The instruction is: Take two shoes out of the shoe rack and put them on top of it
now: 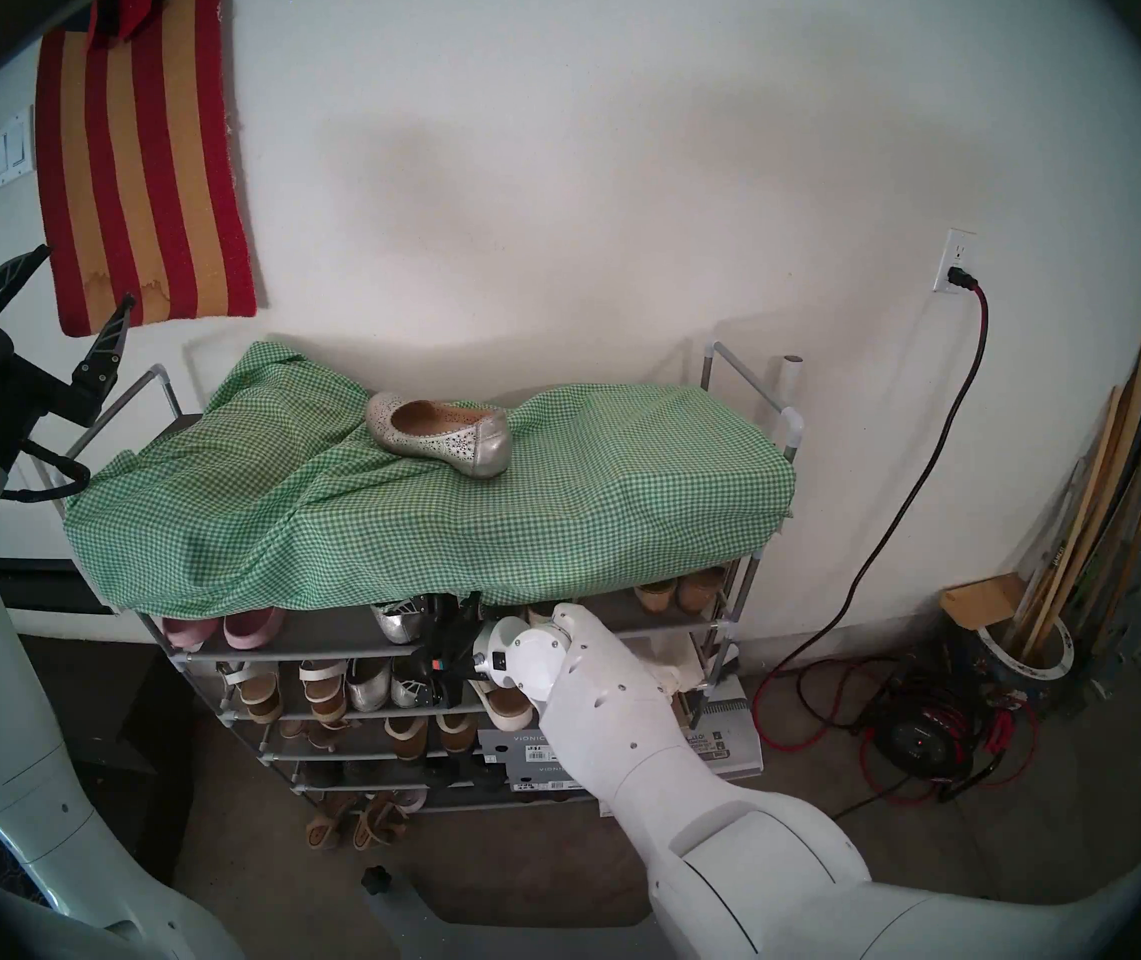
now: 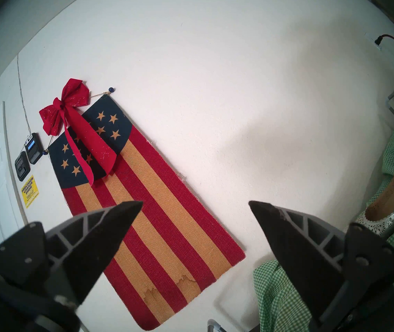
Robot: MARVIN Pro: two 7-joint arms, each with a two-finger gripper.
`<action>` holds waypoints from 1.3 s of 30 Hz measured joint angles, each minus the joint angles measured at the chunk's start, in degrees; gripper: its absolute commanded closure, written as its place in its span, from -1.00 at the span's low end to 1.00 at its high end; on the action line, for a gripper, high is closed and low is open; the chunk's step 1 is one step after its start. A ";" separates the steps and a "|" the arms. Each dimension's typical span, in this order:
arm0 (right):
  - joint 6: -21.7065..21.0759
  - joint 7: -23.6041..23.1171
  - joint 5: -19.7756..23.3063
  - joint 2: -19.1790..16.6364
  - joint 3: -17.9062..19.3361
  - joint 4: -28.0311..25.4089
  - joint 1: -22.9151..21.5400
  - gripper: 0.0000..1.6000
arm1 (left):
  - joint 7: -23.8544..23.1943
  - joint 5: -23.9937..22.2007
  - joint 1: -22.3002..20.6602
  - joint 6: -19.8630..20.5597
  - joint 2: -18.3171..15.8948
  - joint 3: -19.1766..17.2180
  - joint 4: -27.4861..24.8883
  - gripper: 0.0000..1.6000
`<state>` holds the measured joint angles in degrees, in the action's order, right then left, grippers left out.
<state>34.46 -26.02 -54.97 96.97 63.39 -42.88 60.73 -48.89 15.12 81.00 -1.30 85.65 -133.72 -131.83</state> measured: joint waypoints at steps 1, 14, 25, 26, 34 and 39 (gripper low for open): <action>0.08 1.33 -0.49 0.22 -0.03 1.05 -0.37 -1.00 | -0.02 0.01 -0.01 0.00 0.01 0.00 0.00 -1.00; 1.44 7.24 -2.54 2.06 0.07 7.85 -3.69 -1.00 | -0.18 0.11 -0.13 -0.01 0.13 -0.06 0.00 -1.00; 2.82 7.88 -1.45 2.61 1.81 7.04 -4.66 -1.00 | -0.30 0.21 -0.24 -0.01 0.23 -0.11 0.00 -1.00; 2.93 7.83 -1.31 2.66 1.97 6.82 -4.74 -1.00 | -0.31 0.21 -0.26 -0.01 0.24 -0.11 0.00 -1.00; 3.34 5.74 -0.44 2.86 2.67 5.74 -4.58 -1.00 | -0.41 0.26 -0.32 -0.01 0.30 -0.13 0.00 -1.00; 3.43 3.28 0.50 2.89 3.32 4.19 -3.87 -1.00 | -0.47 0.30 -0.36 -0.01 0.34 -0.15 0.00 -1.00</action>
<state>37.89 -22.74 -54.47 99.86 66.70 -38.69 56.86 -49.36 15.42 80.64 -1.31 85.99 -133.87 -131.83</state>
